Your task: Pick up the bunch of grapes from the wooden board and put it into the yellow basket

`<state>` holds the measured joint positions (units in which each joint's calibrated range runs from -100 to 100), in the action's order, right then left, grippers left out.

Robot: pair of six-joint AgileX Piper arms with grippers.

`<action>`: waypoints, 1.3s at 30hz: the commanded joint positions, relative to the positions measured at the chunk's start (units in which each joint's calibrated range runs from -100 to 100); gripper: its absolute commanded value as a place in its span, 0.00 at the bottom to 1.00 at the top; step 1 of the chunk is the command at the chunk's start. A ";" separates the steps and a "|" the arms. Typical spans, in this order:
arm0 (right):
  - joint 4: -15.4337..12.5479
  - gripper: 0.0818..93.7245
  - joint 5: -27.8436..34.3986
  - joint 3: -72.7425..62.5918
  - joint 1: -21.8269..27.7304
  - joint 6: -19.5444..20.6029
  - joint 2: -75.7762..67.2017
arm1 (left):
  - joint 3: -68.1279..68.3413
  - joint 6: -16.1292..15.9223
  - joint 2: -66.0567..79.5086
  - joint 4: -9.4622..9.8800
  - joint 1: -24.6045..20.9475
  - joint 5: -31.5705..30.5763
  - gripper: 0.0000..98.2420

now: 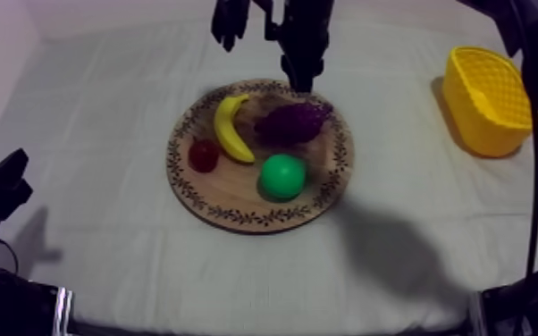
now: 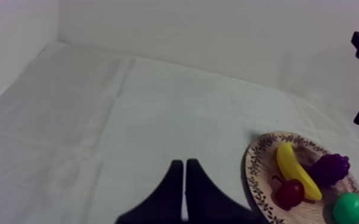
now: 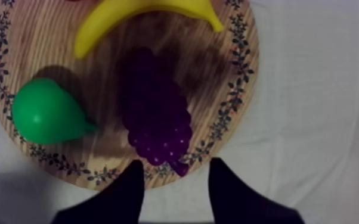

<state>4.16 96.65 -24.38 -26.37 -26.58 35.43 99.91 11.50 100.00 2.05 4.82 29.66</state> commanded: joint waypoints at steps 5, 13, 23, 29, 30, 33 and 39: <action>-0.69 0.49 -0.27 0.81 0.21 -0.78 0.82 | -0.02 0.00 0.00 0.02 0.00 0.00 0.00; -1.21 0.60 -0.46 1.07 0.32 -1.51 0.98 | -0.02 0.00 0.00 0.02 0.00 0.00 0.00; -1.48 0.63 -2.03 1.61 0.59 -2.23 3.23 | -0.02 0.00 0.00 0.02 0.00 0.00 0.00; -1.69 0.64 -2.90 1.98 0.85 -3.30 6.30 | -0.02 0.00 0.00 0.02 0.00 0.00 0.00; -1.72 0.64 -3.08 1.91 0.88 -3.42 6.87 | -0.02 0.00 0.00 0.02 0.00 0.00 0.00; -1.85 0.64 -3.42 1.48 0.93 -3.70 8.58 | -0.02 0.00 0.00 0.02 0.00 0.00 0.00; -2.09 0.64 -3.91 0.10 0.95 -4.05 11.99 | -0.02 0.00 0.00 0.02 0.00 0.00 0.00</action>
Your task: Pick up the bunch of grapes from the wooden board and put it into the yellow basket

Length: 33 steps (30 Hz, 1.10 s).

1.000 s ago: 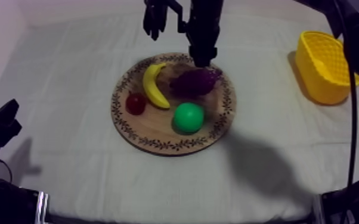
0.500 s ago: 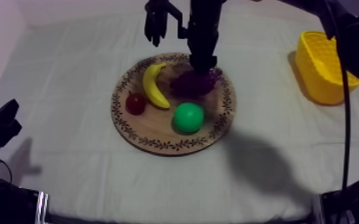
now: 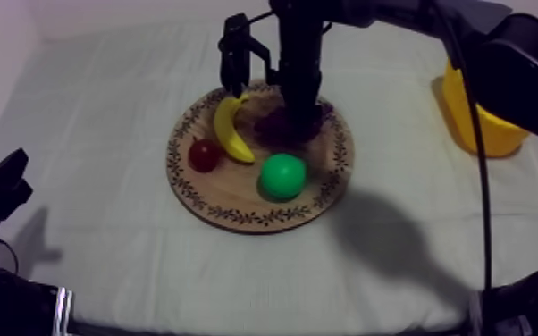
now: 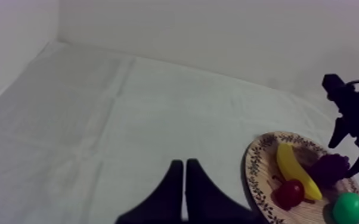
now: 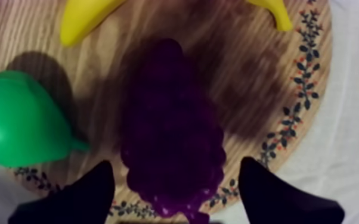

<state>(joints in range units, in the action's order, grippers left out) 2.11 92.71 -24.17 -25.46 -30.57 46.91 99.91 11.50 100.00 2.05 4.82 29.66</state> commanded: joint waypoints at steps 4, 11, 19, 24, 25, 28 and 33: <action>-0.11 0.64 -0.55 -1.26 0.04 -0.15 2.77 | -0.02 0.00 0.00 0.02 0.00 0.00 0.00; 0.02 0.62 -1.69 -2.49 0.31 -0.13 6.15 | -0.02 0.00 0.00 0.02 0.00 0.00 0.00; -0.03 0.39 -2.27 -2.89 0.56 0.16 6.55 | -0.02 0.00 0.00 0.02 0.00 0.00 0.00; -0.21 0.31 -2.18 -2.73 0.60 0.44 4.74 | -0.02 0.00 0.00 0.02 0.00 0.00 0.00; -0.22 0.31 -2.19 -2.61 0.64 0.55 4.12 | -0.02 0.00 0.00 0.02 0.00 0.00 0.00; 0.02 0.30 -2.45 -2.25 0.94 1.09 1.60 | -0.02 0.00 0.00 0.02 0.00 0.00 0.00; 0.74 0.29 -3.32 -2.02 2.50 2.50 -4.43 | -0.02 0.00 0.00 0.02 0.00 0.00 0.00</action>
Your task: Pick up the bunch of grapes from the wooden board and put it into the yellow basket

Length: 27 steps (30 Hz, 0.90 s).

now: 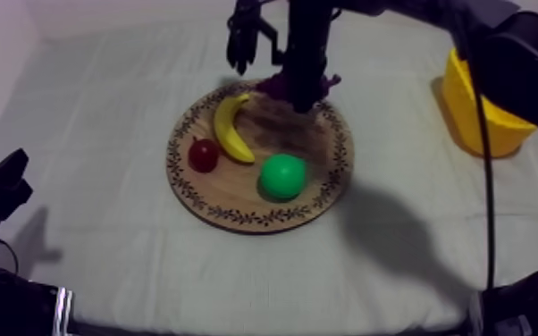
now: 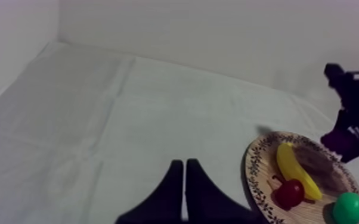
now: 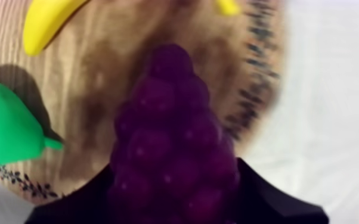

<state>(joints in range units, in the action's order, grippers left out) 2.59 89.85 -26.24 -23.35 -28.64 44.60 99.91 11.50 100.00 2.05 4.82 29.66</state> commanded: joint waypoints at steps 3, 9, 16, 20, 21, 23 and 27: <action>0.97 0.28 -1.67 0.58 1.62 1.80 -6.17 | -0.02 0.00 0.00 0.02 0.00 0.00 0.00; 2.11 0.28 -4.86 4.37 3.95 4.77 -14.44 | -0.02 0.00 0.00 0.02 0.00 0.00 0.00; 2.31 0.28 -6.42 9.86 7.47 8.77 -22.55 | -0.02 0.00 0.00 0.02 0.00 0.00 0.00; 2.28 0.28 -6.93 11.90 10.33 10.89 -26.39 | -0.02 0.00 0.00 0.02 0.00 0.00 0.00; 2.27 0.28 -7.16 12.35 11.16 11.30 -27.32 | -0.02 0.00 0.00 0.02 0.00 0.00 0.00; 2.45 0.28 -7.76 13.28 12.83 12.09 -29.09 | -0.02 0.00 0.00 0.02 0.00 0.00 0.00; 3.22 0.28 -9.62 15.50 16.05 13.98 -32.18 | -0.02 0.00 0.00 0.02 0.00 0.00 0.00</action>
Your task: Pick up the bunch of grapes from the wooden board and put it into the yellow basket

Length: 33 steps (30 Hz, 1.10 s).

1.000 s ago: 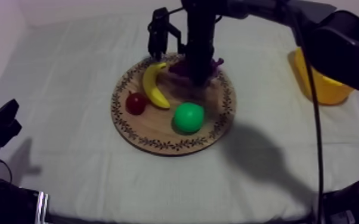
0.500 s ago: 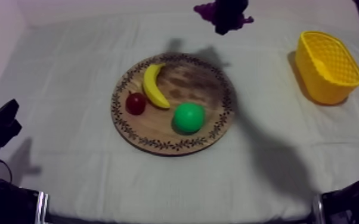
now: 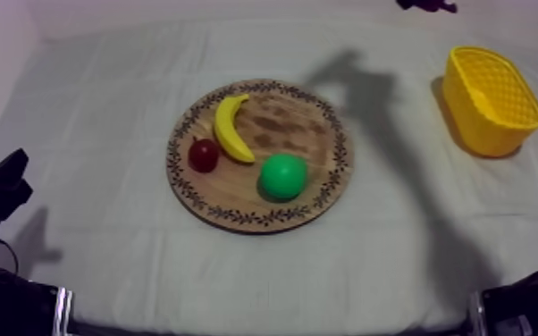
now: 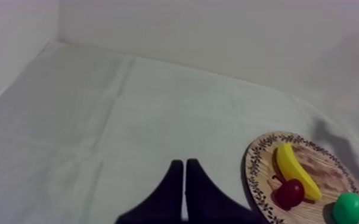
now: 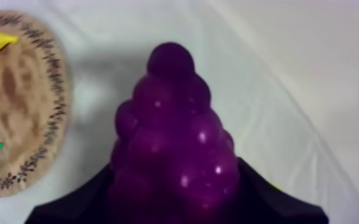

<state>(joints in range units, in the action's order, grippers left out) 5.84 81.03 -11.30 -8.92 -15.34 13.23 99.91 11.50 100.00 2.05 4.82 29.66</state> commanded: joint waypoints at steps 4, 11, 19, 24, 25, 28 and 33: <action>0.95 0.27 -3.38 3.20 4.46 3.22 -3.23 | -0.02 0.00 0.00 0.02 0.00 0.00 0.00; 2.70 0.27 -7.85 8.95 8.27 7.39 -6.79 | -0.02 0.00 0.00 0.02 0.00 0.00 0.00; 5.51 0.27 -13.59 17.04 11.98 12.61 -9.09 | -0.02 0.00 0.00 0.02 0.00 0.00 0.00; 7.45 0.27 -17.27 22.04 14.25 15.65 -9.54 | -0.02 0.00 0.00 0.02 0.00 0.00 0.00; 7.78 0.27 -17.87 22.87 14.65 16.16 -9.55 | -0.02 0.00 0.00 0.02 0.00 0.00 0.00; 8.63 0.27 -19.42 25.25 15.74 17.52 -9.30 | -0.02 0.00 0.00 0.02 0.00 0.00 0.00; 8.52 0.26 -20.42 28.31 16.75 17.56 -7.33 | -0.02 0.00 0.00 0.02 0.00 0.00 0.00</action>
<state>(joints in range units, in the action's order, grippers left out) 14.78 60.66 16.55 7.76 2.74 5.21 99.91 11.50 100.00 2.05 4.82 29.62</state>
